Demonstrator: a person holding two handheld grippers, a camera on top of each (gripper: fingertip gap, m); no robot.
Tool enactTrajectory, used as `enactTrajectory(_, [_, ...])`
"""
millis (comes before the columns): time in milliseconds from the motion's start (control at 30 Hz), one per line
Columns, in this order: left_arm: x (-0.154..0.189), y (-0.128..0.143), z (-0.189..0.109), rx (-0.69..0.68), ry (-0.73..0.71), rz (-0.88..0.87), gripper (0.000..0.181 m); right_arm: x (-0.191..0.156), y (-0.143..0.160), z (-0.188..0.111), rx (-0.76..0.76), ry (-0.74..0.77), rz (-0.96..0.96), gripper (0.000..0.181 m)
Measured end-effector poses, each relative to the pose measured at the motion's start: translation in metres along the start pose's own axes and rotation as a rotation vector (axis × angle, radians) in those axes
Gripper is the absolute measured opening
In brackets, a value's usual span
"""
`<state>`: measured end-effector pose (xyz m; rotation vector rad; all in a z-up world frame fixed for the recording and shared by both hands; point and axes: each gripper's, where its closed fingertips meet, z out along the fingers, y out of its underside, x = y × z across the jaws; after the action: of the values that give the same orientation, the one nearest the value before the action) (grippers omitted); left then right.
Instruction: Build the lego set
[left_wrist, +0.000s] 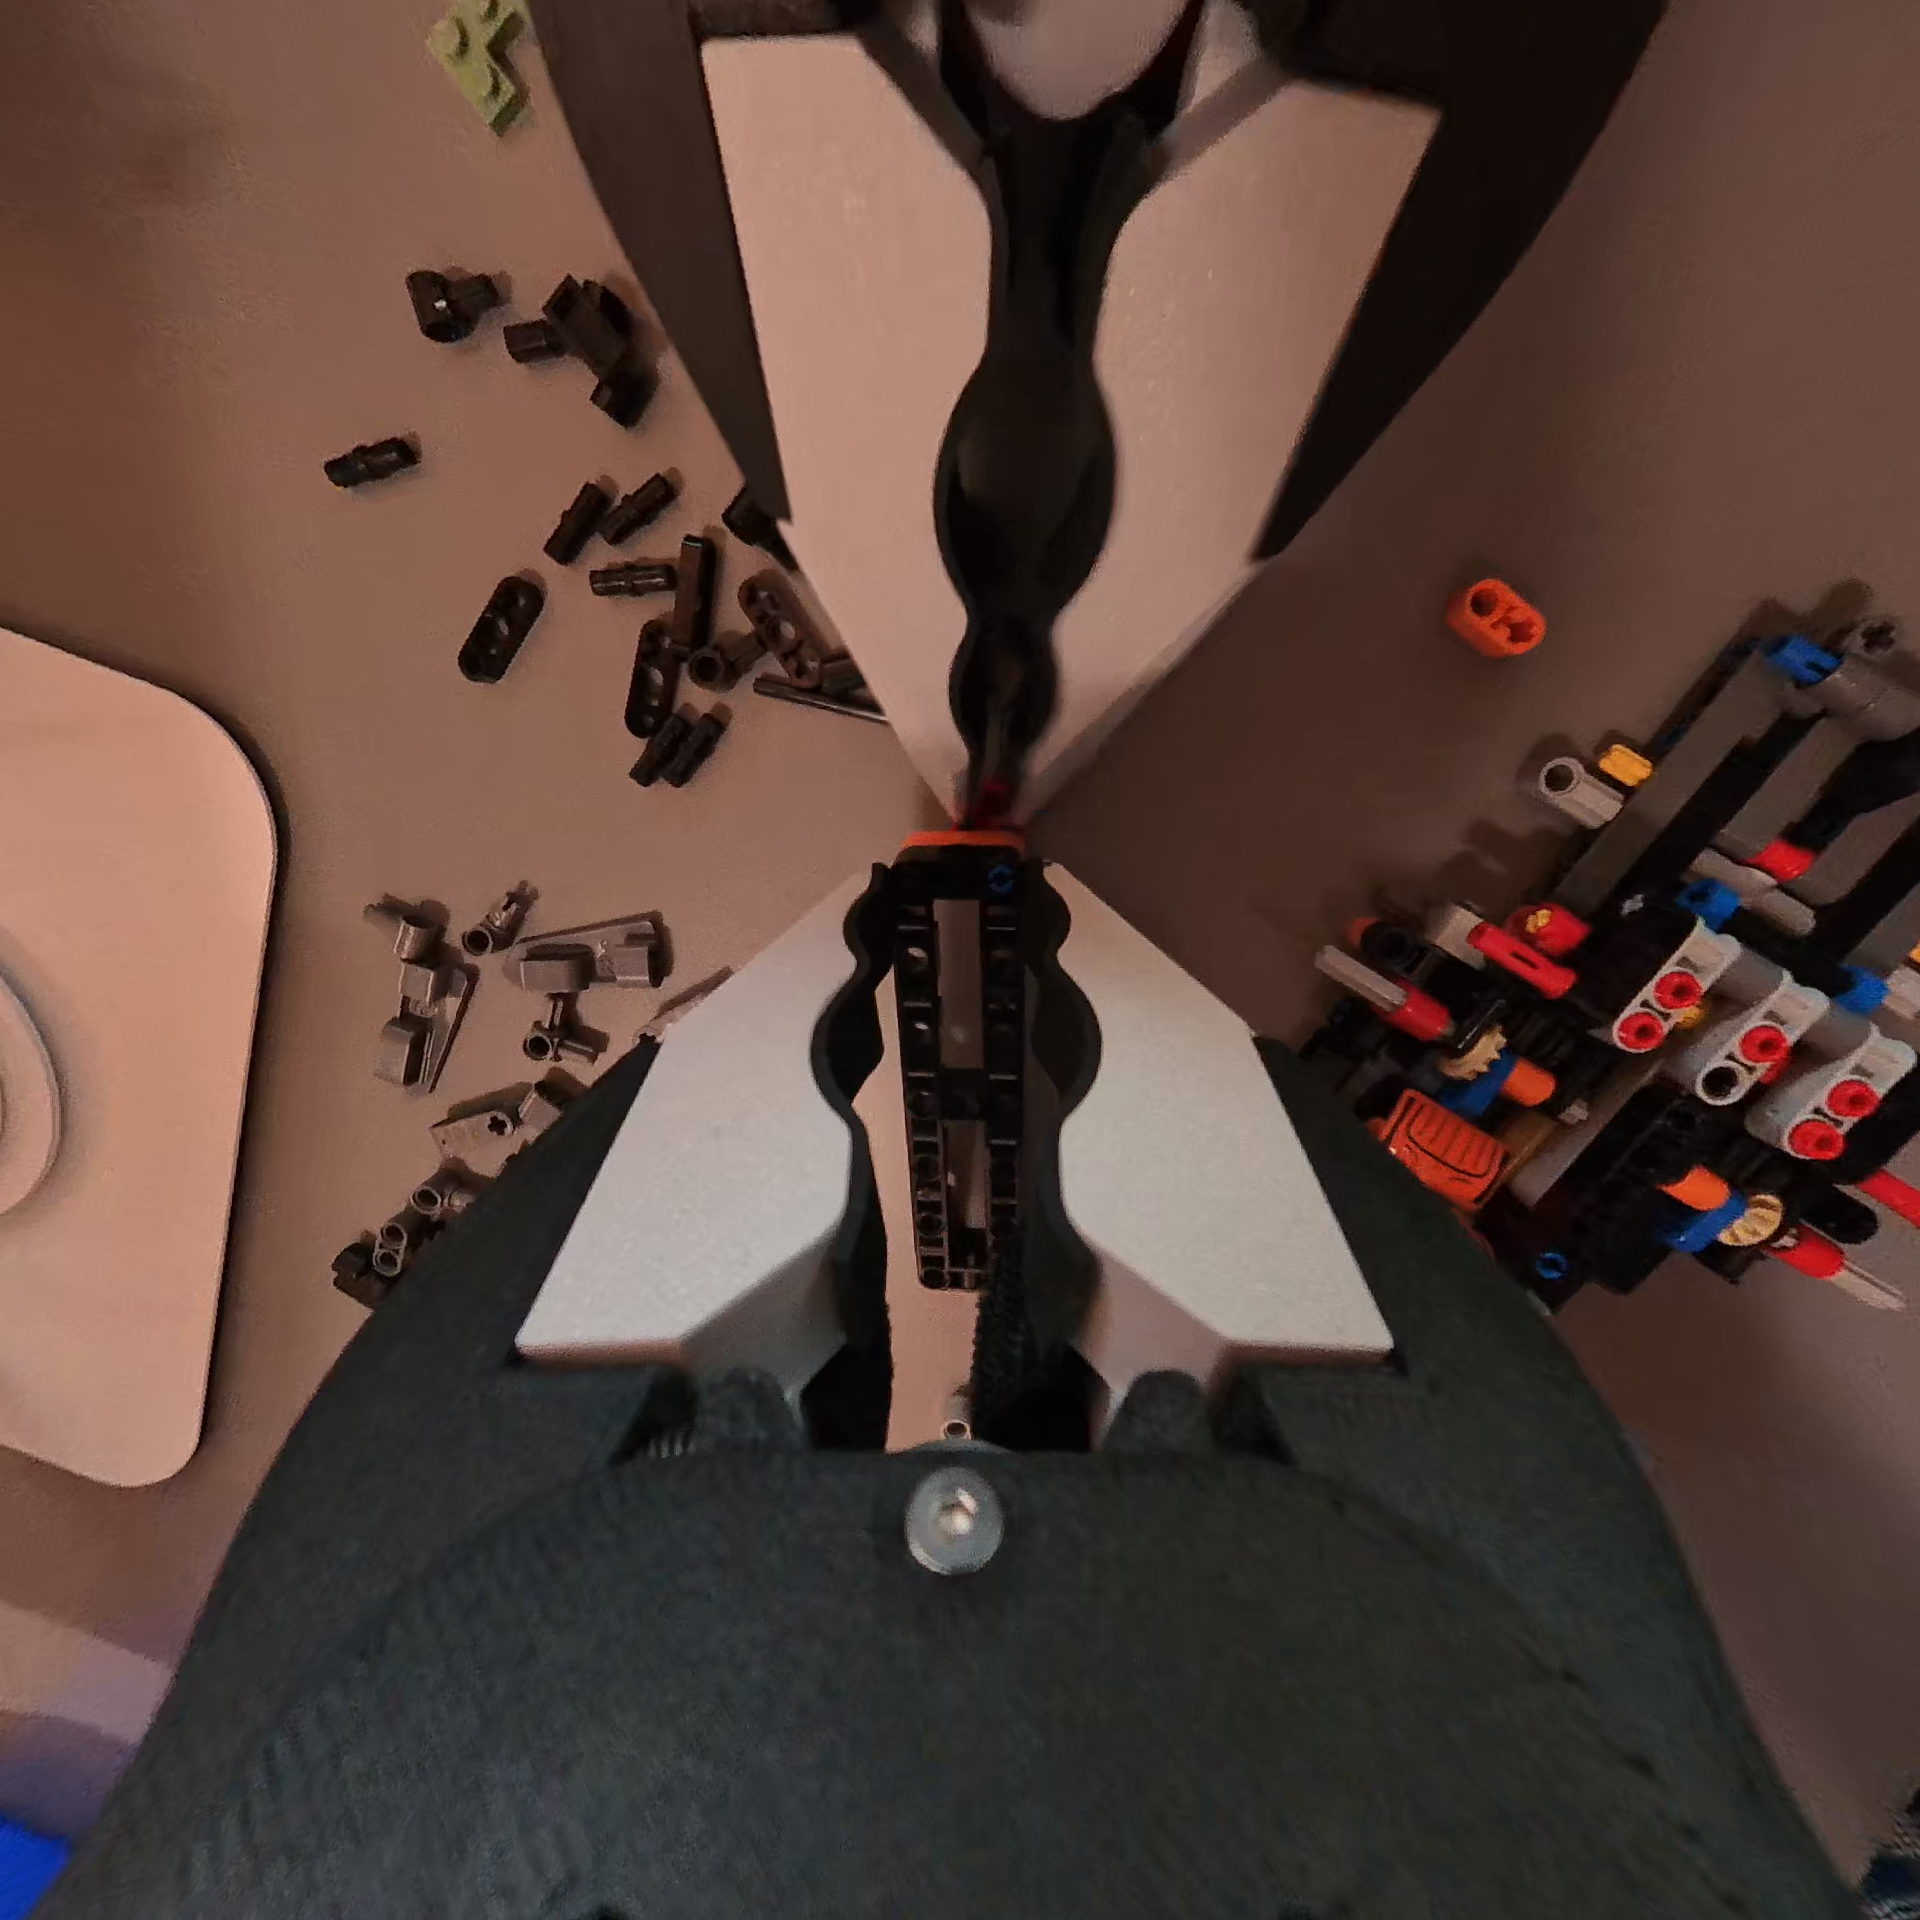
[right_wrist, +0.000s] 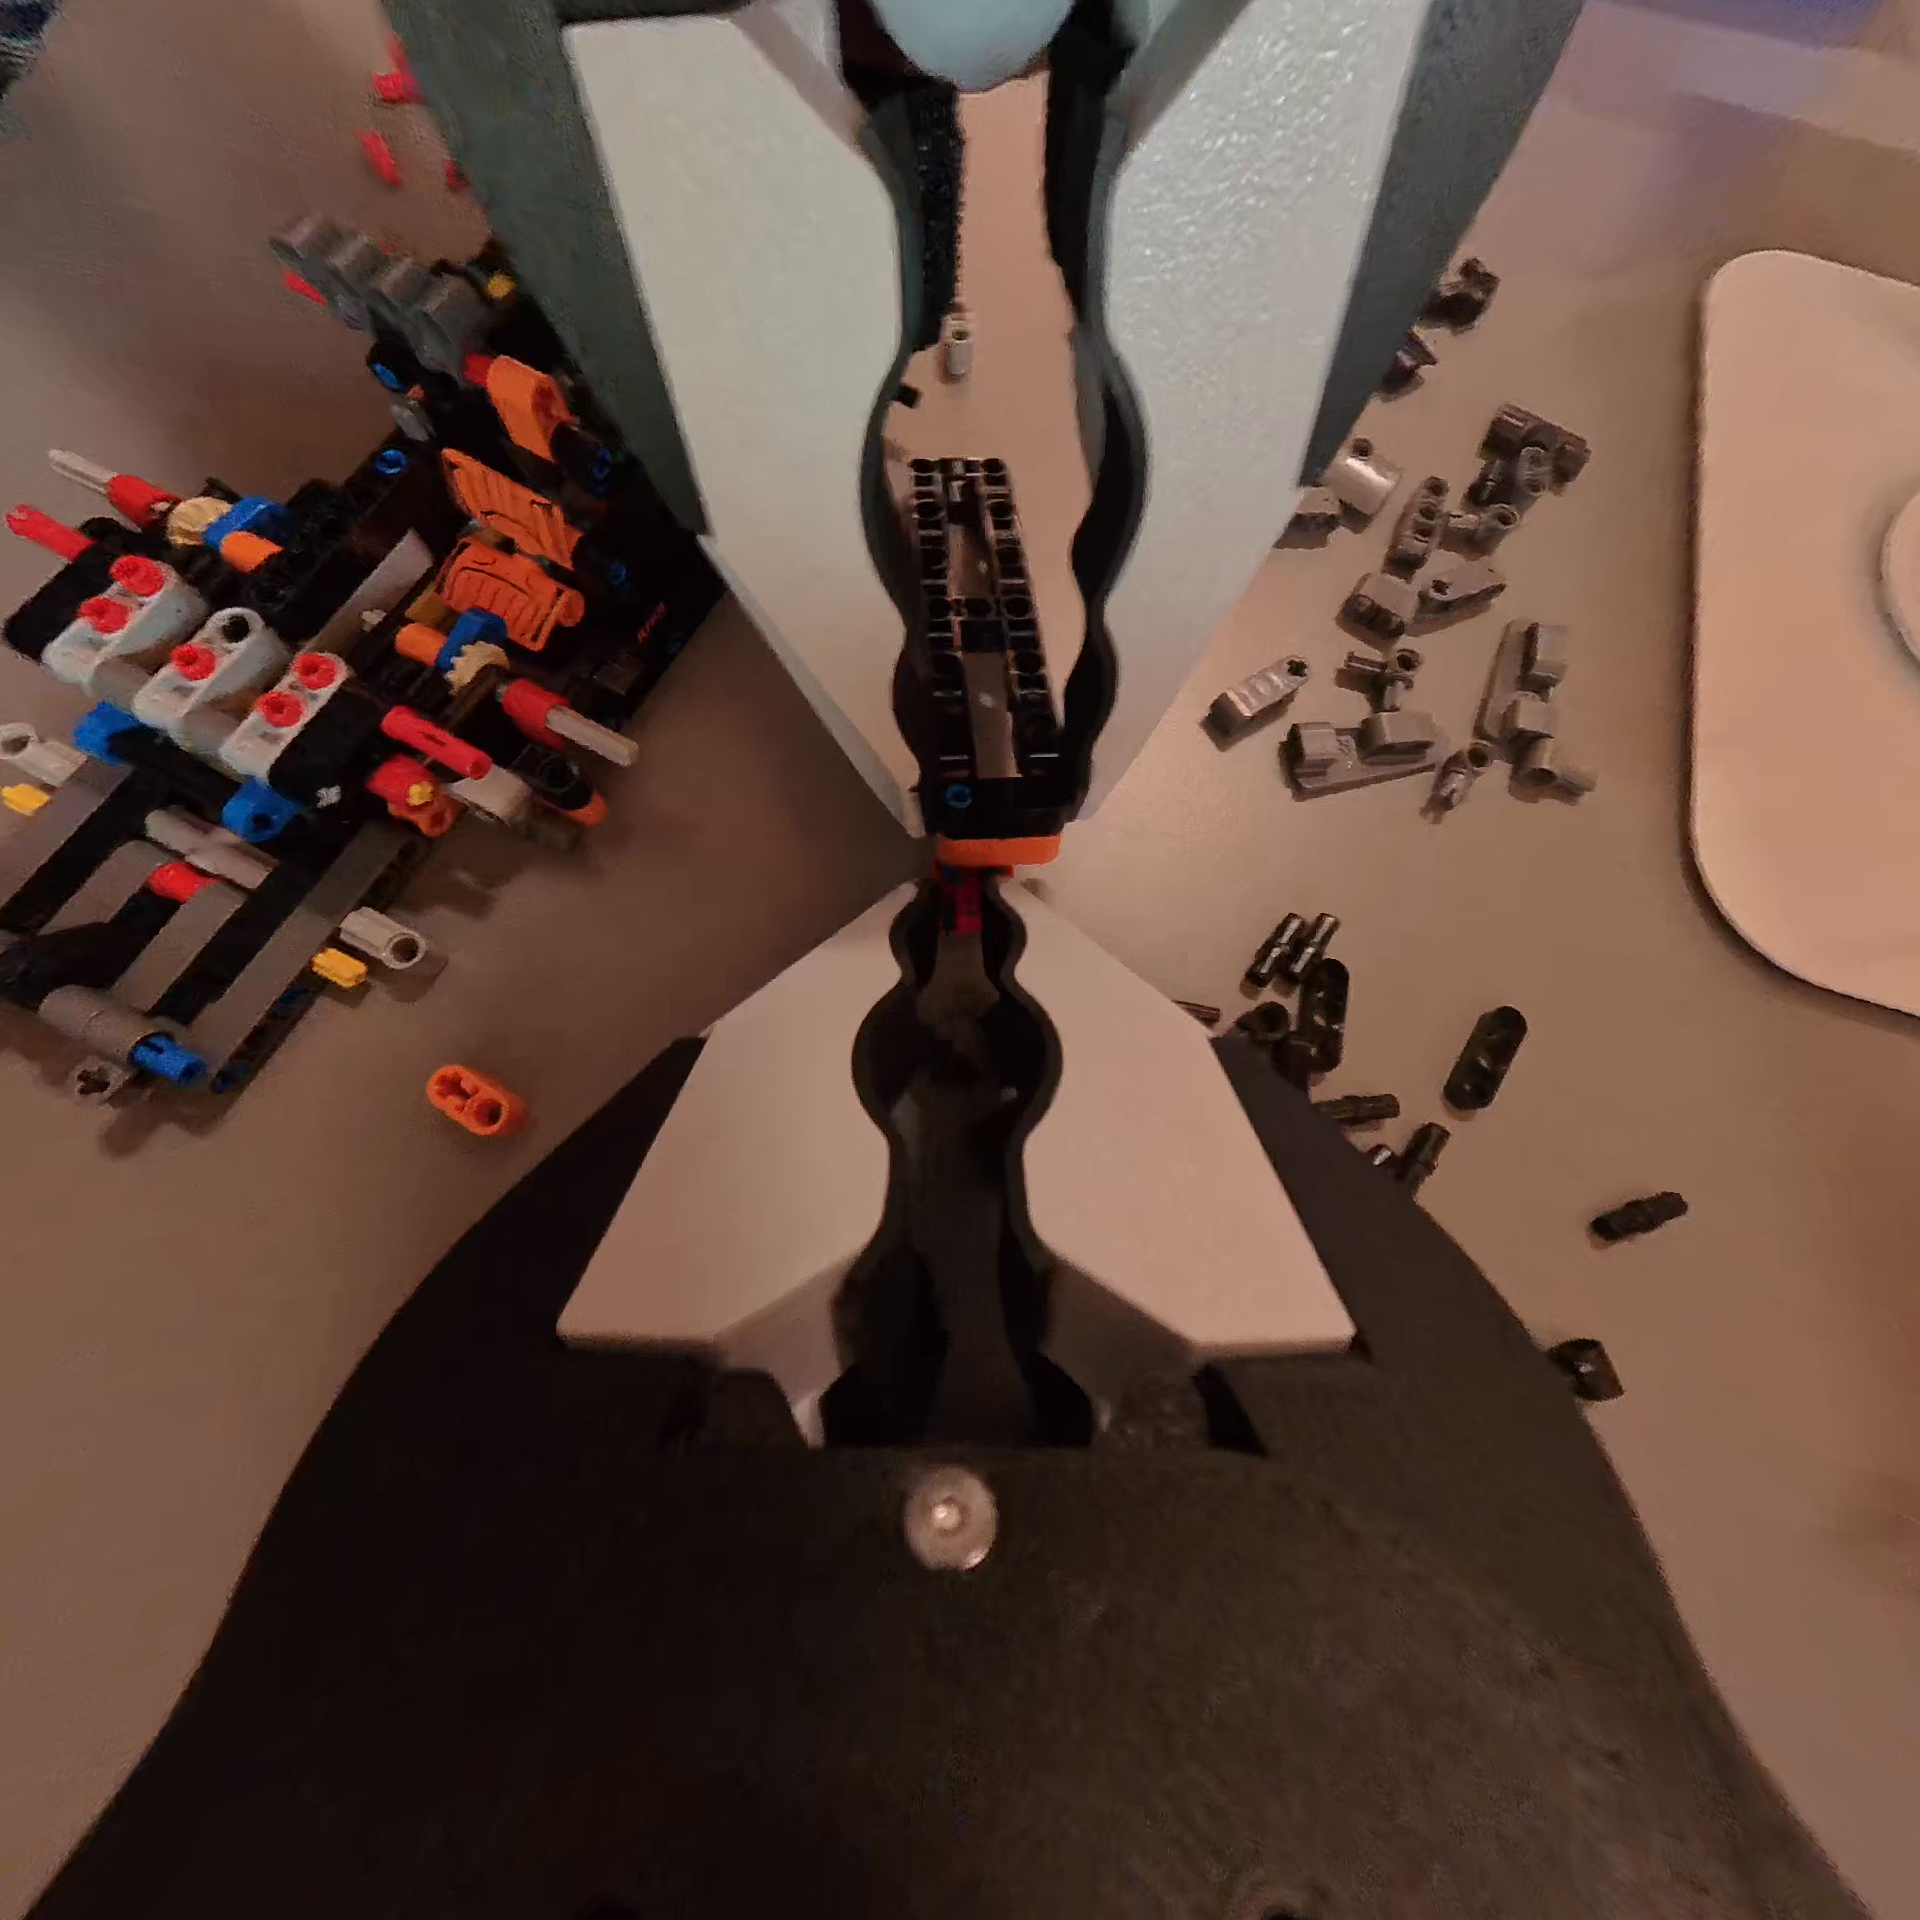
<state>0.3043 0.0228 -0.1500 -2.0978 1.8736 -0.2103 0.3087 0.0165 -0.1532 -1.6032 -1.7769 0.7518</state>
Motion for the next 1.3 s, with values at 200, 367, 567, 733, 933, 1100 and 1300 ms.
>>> enactTrajectory(200, [0.0,-0.001,0.0,-0.009,-0.004,0.015,0.025,-0.001,0.006,-0.003,-0.011,0.014,-0.004,0.002])
enactTrajectory(367, [0.0,-0.002,0.001,-0.047,-0.015,0.042,0.025,-0.001,0.005,-0.002,0.0,0.024,-0.009,0.0])
enactTrajectory(567, [0.0,-0.005,0.001,-0.058,-0.014,0.048,0.025,-0.001,0.004,0.0,0.002,0.042,-0.023,0.0])
enactTrajectory(733, [0.0,-0.004,0.001,-0.061,-0.024,0.055,0.025,-0.002,0.003,0.0,0.007,0.041,-0.023,0.0])
enactTrajectory(933, [0.0,-0.007,0.001,-0.052,-0.02,0.064,0.024,-0.002,0.003,0.0,0.011,0.039,-0.027,0.0])
enactTrajectory(1100, [0.0,-0.007,0.001,-0.05,-0.015,0.059,0.024,-0.002,0.003,0.0,0.007,0.034,-0.02,0.0])
enactTrajectory(1300, [0.0,-0.01,0.002,-0.036,-0.022,0.055,0.023,-0.002,0.003,0.0,0.006,0.037,-0.022,0.0])
